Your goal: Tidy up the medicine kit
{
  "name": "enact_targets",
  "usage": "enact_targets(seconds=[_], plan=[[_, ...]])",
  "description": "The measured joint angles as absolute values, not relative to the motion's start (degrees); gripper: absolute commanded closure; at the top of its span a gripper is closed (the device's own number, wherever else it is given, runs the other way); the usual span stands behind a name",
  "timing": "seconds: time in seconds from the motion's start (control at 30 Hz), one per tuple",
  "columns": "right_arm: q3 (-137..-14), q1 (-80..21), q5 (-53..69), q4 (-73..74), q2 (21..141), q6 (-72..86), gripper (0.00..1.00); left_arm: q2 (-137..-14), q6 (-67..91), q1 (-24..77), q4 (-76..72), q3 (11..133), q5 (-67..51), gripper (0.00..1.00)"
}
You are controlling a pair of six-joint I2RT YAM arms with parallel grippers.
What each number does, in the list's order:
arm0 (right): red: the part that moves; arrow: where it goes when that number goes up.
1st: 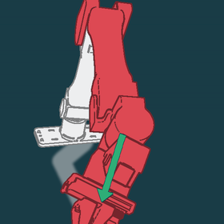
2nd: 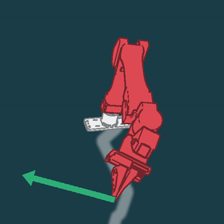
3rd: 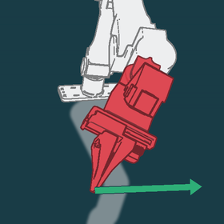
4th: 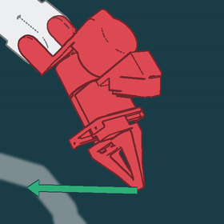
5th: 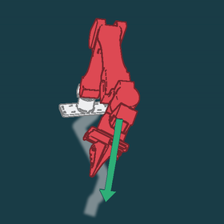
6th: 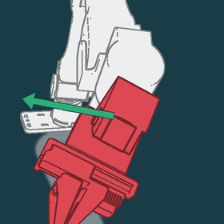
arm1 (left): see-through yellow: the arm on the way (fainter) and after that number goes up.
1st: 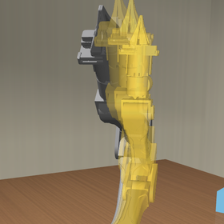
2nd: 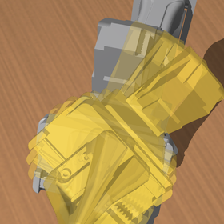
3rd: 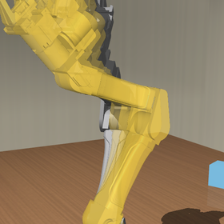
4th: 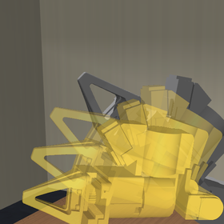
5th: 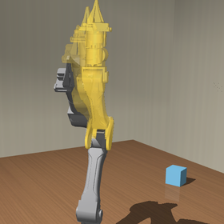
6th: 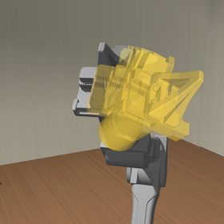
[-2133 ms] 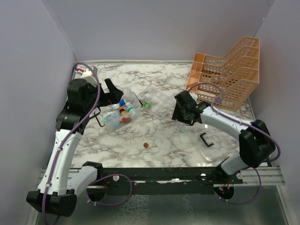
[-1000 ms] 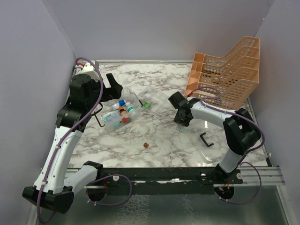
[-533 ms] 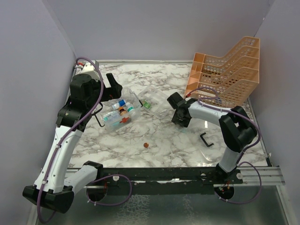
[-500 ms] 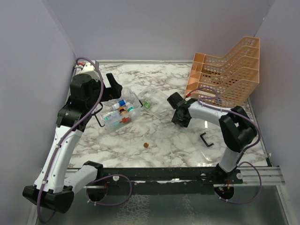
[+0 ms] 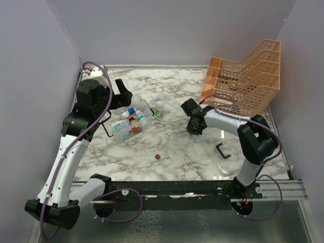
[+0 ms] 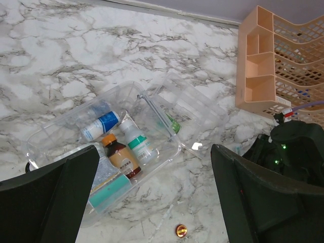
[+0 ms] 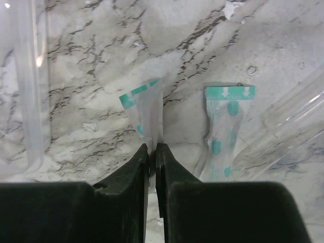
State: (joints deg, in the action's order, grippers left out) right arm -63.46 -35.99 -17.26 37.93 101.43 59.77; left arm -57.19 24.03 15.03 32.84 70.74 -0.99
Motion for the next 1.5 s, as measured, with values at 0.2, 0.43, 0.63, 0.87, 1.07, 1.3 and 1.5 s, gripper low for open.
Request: enact_targets(seconds=[0.2,0.43,0.63,0.87,1.07,1.3,1.5], plan=[[-64.07,-35.99,-14.26,35.14,100.07,58.63,0.93,-57.54,22.11,15.05,33.54,71.29,-0.25,0.04],[-70.35,-35.99,-11.16,33.41,100.12,58.87,0.95,-57.87,20.58,15.14,34.28,73.78,0.97,0.04],[-75.13,-35.99,-9.65,32.49,101.95,61.25,0.95,-58.04,20.43,15.14,34.76,73.80,0.97,0.04],[-79.85,-35.99,-9.58,32.97,108.75,63.09,0.95,-58.08,20.45,15.14,34.87,73.80,0.97,0.04],[-82.65,-35.99,-10.90,35.90,112.20,65.28,0.94,-58.08,20.45,15.14,34.89,73.78,0.97,0.05],[-87.07,-35.99,-12.69,39.35,115.00,66.37,0.80,-58.22,20.45,15.14,34.98,73.67,0.97,0.04],[-87.18,-35.99,-12.99,41.08,115.00,66.83,0.75,-58.26,20.45,15.14,35.03,73.58,0.97,0.04]])
